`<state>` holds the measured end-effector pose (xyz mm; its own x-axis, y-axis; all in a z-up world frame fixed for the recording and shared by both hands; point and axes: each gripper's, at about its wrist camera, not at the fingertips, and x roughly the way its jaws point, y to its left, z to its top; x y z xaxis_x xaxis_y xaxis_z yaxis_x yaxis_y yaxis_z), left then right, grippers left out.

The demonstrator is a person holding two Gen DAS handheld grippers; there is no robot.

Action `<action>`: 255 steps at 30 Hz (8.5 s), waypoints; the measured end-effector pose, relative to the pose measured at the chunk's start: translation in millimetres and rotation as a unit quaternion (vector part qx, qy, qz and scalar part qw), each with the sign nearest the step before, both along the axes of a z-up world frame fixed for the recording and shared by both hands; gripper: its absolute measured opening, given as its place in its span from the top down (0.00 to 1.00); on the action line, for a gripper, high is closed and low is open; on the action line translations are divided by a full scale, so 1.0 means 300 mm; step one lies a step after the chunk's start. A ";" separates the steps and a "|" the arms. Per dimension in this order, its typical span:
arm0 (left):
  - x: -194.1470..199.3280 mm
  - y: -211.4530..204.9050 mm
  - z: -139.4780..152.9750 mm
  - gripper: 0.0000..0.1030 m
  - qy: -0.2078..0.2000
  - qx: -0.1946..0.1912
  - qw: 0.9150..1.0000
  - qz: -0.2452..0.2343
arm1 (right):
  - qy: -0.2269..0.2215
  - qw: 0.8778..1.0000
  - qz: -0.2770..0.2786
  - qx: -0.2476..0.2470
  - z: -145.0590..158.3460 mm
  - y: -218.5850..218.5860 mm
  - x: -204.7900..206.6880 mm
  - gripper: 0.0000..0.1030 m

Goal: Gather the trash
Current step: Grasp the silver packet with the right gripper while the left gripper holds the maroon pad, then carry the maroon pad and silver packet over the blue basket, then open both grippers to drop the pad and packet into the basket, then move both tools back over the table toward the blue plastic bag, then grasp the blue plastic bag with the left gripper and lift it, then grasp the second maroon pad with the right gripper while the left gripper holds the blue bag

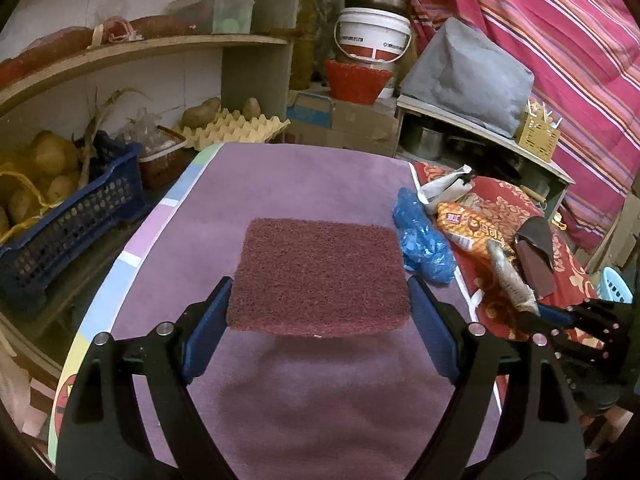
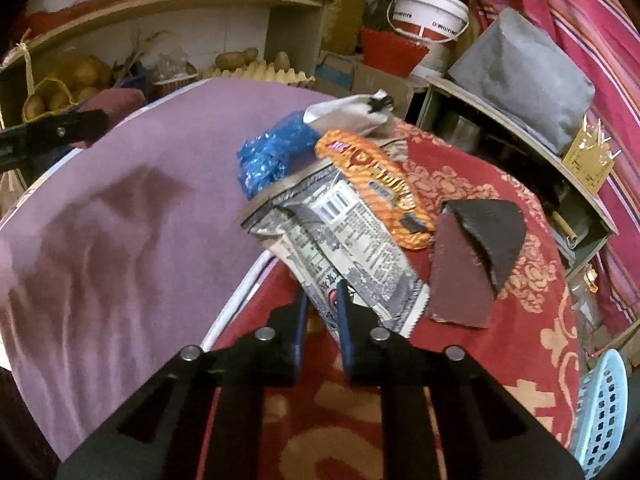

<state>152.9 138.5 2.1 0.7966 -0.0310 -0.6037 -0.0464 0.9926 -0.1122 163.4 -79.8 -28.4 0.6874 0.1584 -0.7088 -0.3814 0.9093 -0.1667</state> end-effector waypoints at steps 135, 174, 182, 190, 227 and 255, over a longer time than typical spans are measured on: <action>0.017 -0.489 0.056 0.05 -0.041 0.056 0.996 -0.053 | -0.056 0.969 -0.218 0.102 0.136 -0.667 -0.086 0.14; 0.324 -0.431 -0.131 0.05 0.054 0.061 0.995 -0.059 | -0.007 0.973 -0.218 0.078 0.029 -0.507 0.104 0.06; 0.381 -0.392 -0.161 0.30 0.073 0.036 0.996 -0.044 | 0.002 0.977 -0.210 0.046 -0.007 -0.466 0.123 0.06; 0.384 -0.364 -0.169 0.71 0.084 0.016 0.995 -0.055 | 0.019 0.980 -0.188 0.058 -0.022 -0.399 0.152 0.06; 0.113 -0.178 0.022 0.72 0.028 0.034 0.999 0.002 | 0.084 0.987 -0.104 0.087 -0.055 -0.258 0.207 0.44; 0.009 -0.348 0.103 0.72 -0.014 0.048 0.998 -0.039 | 0.028 0.986 -0.113 0.122 0.093 -0.492 -0.025 0.44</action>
